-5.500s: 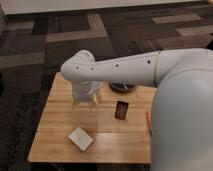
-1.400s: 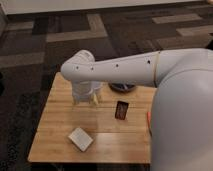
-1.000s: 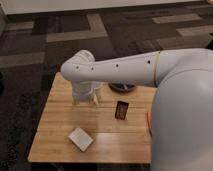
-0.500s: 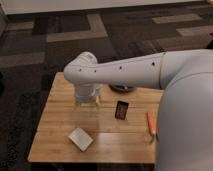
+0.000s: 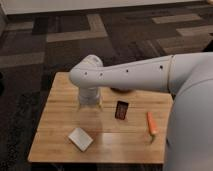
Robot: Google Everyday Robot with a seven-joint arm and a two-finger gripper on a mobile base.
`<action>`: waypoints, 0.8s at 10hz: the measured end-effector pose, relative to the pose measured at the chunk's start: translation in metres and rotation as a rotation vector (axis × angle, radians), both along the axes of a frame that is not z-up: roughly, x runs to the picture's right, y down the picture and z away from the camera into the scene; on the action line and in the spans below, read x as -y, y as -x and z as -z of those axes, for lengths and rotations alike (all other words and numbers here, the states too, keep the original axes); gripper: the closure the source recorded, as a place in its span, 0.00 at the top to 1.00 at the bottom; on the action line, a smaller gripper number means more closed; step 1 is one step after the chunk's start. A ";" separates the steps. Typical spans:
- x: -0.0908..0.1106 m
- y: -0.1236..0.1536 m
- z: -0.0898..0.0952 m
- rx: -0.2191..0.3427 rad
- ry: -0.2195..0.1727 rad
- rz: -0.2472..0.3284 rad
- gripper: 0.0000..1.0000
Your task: Knock the eraser over
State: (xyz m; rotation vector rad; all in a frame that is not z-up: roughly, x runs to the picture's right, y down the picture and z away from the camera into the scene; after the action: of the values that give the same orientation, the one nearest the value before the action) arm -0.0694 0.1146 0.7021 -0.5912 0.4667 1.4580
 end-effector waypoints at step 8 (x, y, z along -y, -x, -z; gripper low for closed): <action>-0.015 -0.047 -0.004 -0.017 -0.001 -0.032 0.65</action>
State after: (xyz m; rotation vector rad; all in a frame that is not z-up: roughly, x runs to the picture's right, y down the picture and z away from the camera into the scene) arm -0.0221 0.1293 0.7061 -0.5883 0.4716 1.4947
